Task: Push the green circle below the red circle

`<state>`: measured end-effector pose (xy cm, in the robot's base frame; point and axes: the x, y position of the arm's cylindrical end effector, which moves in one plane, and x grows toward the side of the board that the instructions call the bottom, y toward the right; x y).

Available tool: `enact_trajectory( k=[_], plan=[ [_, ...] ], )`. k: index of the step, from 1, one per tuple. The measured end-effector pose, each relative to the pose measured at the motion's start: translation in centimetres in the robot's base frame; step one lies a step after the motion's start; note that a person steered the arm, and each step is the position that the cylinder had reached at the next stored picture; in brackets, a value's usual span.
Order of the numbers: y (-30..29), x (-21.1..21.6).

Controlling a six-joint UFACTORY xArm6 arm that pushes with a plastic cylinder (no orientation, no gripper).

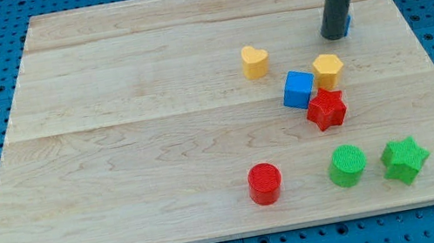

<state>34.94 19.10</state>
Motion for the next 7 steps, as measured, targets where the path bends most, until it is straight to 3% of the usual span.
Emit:
enact_trajectory(
  k=[1, 3, 4, 5, 6, 7],
  plan=[
    [2.9, -0.3],
    [-0.1, -8.5],
    [4.2, -9.0],
    [4.7, -10.4],
    [-0.8, -13.3],
    [-10.6, -15.1]
  ],
)
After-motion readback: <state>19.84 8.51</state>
